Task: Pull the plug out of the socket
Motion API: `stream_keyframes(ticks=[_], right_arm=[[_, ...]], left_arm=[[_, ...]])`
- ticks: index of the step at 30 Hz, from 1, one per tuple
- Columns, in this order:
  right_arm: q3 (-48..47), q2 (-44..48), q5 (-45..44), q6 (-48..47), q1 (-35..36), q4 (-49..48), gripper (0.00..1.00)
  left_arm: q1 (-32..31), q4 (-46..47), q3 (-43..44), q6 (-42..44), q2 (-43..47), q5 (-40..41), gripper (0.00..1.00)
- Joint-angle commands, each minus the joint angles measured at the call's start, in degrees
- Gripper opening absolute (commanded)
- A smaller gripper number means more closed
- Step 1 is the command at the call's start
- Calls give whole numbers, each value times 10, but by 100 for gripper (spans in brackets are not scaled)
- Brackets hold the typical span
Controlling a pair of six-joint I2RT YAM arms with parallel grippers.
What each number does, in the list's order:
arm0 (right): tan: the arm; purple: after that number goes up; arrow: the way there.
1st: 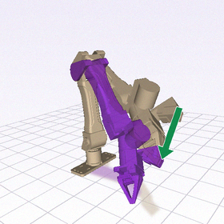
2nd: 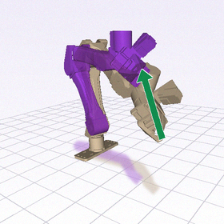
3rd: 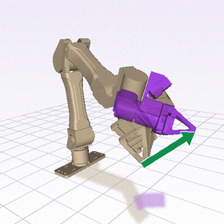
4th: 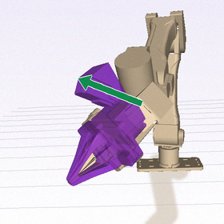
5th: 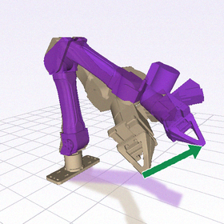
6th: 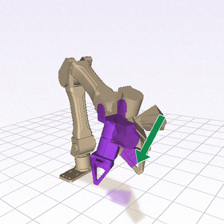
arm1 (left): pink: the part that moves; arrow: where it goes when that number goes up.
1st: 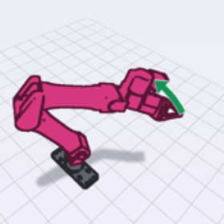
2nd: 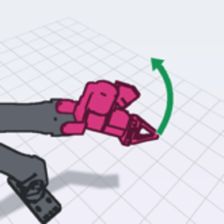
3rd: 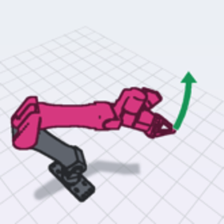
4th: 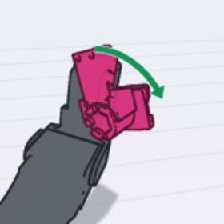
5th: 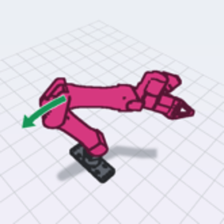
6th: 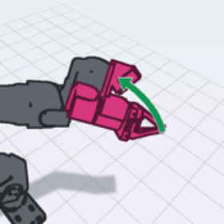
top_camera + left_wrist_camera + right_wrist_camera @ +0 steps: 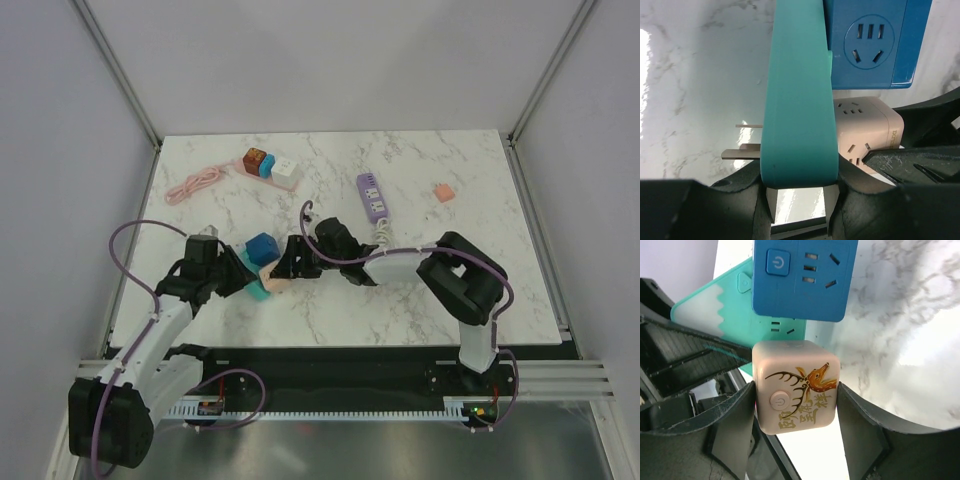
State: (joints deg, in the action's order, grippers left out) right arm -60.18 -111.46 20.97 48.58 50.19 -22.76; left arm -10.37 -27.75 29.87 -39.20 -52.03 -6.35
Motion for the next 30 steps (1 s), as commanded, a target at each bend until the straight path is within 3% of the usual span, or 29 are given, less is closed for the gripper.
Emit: stream_keyframes(ticks=[1,11,20,30], right_arm=[[43,80,-58,-41,11,-11,0],[121,202,-151,-86,4,36,0],[132,312,-167,-131,-78,123,0],[104,336,-176,-179,-98,178,0]], left_arm=[[-3,111,-12,-15,20,-76,2],[-3,190,-79,-25,17,-94,2],[-3,195,-92,-30,9,-88,2],[-4,161,-67,-69,-23,-51,2]])
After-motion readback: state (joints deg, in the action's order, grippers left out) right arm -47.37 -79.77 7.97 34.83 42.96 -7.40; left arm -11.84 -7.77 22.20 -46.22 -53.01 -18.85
